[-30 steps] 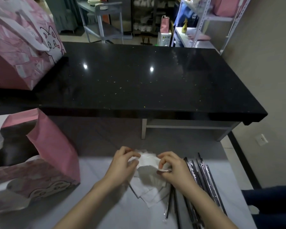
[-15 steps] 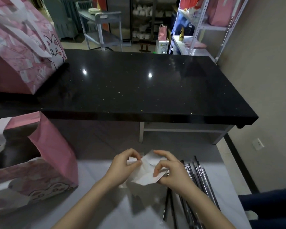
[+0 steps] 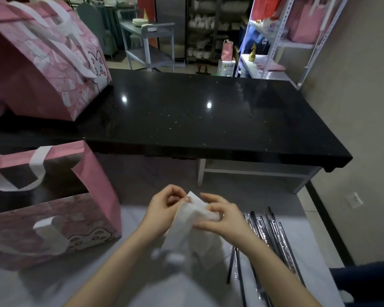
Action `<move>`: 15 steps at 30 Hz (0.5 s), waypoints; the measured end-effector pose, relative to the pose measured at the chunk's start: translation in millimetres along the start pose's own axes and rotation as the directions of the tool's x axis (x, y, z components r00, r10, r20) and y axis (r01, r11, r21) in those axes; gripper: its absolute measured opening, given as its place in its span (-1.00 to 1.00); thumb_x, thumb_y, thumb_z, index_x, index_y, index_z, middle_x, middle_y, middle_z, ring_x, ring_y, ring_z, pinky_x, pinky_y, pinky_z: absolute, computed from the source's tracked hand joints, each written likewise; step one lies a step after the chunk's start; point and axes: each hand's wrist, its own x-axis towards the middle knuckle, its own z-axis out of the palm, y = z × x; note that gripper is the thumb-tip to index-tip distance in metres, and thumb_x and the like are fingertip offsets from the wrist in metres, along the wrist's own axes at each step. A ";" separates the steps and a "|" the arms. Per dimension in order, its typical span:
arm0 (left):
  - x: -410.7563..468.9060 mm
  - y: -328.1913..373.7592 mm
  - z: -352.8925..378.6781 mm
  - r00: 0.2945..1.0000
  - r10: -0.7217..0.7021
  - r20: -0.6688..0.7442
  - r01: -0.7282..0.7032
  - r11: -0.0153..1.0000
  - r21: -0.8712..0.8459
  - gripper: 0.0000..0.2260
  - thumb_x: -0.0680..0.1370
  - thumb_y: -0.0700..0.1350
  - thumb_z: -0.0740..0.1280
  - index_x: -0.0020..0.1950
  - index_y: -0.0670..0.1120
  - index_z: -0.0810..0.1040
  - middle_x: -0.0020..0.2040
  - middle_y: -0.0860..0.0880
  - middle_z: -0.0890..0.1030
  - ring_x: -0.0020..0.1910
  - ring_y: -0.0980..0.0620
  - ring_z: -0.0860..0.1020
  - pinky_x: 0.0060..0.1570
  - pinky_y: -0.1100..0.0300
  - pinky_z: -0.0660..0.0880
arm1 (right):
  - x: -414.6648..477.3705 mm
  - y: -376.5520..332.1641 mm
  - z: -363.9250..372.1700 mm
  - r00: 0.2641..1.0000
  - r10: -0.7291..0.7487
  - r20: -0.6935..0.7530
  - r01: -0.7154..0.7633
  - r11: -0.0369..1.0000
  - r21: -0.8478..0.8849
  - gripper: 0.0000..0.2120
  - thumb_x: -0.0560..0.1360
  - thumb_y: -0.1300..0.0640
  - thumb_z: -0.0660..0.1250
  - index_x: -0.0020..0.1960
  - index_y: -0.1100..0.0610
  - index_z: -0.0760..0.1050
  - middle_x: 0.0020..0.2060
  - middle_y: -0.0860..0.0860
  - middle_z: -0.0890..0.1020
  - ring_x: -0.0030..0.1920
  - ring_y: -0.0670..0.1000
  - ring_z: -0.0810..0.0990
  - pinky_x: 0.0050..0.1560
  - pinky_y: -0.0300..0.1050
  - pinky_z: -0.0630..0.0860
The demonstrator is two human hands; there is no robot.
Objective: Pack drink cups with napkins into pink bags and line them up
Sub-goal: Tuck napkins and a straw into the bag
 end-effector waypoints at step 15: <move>-90.7 73.2 -94.5 0.916 0.402 0.003 -0.378 0.859 0.346 -0.57 0.46 -0.15 0.46 0.21 0.21 0.43 -0.01 0.22 0.59 -0.03 0.17 0.61 -0.14 0.31 0.56 | -19.1 -103.0 33.9 0.986 -0.133 0.095 0.132 0.991 0.022 -0.80 0.44 0.18 0.47 0.00 -0.06 0.62 -0.13 -0.16 0.67 -0.07 -0.15 0.63 -0.11 -0.22 0.61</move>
